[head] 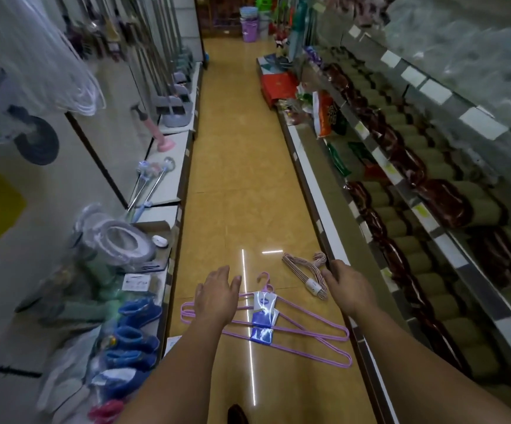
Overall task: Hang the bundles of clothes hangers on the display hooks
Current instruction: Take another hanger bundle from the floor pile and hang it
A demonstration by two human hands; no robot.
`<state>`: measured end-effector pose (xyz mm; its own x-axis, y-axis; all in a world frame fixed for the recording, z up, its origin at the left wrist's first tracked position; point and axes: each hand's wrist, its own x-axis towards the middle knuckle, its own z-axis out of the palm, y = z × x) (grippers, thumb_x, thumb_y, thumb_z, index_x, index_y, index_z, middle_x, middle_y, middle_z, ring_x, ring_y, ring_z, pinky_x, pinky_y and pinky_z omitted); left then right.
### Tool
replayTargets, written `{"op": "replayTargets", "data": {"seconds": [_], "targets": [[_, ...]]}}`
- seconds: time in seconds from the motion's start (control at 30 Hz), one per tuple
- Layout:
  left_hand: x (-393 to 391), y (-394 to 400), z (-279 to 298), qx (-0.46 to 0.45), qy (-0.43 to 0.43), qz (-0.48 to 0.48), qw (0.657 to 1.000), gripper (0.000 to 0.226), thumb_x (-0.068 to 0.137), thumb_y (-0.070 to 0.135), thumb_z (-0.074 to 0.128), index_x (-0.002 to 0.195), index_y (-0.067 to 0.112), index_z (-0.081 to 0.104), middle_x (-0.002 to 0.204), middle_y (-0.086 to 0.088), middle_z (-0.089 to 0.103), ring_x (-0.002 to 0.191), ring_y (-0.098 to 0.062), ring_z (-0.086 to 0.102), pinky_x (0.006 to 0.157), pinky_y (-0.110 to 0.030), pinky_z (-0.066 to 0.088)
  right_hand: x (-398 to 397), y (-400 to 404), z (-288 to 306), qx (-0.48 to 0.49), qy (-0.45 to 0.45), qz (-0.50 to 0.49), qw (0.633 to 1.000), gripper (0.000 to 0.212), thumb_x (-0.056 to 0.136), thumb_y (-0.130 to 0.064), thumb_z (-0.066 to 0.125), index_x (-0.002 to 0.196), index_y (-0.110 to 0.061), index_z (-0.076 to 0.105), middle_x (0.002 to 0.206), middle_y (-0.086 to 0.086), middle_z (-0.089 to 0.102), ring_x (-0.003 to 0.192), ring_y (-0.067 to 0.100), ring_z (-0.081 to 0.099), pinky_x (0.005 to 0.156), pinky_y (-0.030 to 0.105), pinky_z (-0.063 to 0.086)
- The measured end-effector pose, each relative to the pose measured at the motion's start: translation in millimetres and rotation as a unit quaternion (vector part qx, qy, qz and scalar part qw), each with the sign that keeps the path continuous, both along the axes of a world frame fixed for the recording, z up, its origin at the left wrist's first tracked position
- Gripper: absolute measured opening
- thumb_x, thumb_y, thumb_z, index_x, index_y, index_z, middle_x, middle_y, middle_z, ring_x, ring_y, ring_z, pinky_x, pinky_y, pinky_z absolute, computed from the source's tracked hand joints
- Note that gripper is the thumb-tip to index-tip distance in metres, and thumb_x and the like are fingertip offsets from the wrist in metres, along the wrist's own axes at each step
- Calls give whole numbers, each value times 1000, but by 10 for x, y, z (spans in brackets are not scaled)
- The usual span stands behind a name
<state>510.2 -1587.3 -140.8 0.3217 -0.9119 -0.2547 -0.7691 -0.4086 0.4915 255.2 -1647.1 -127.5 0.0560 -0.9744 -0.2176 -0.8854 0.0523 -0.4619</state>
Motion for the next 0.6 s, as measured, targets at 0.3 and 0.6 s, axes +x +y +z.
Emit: {"op": "replayTargets", "data": {"seconds": [0.3,0.6], "targets": [[256,-646,-717,52,22,4,998,50,101,41,33,143,16,37,143,-5,45,131,-22,41,112,-42,29,336,-759,-613,26,3,37,999,42,99,-43,39,139,-30,43,127,1,60,109,22,59,79,32,45],[252,-1149,-1801,92,17,47,995,49,100,43,34,142,18,38,141,-3,47,130,-22,44,108,-40,32,324,-1476,-1815,74,43,82,993,49,98,-49,36,138,-22,45,131,1,58,114,21,57,87,32,45]]}}
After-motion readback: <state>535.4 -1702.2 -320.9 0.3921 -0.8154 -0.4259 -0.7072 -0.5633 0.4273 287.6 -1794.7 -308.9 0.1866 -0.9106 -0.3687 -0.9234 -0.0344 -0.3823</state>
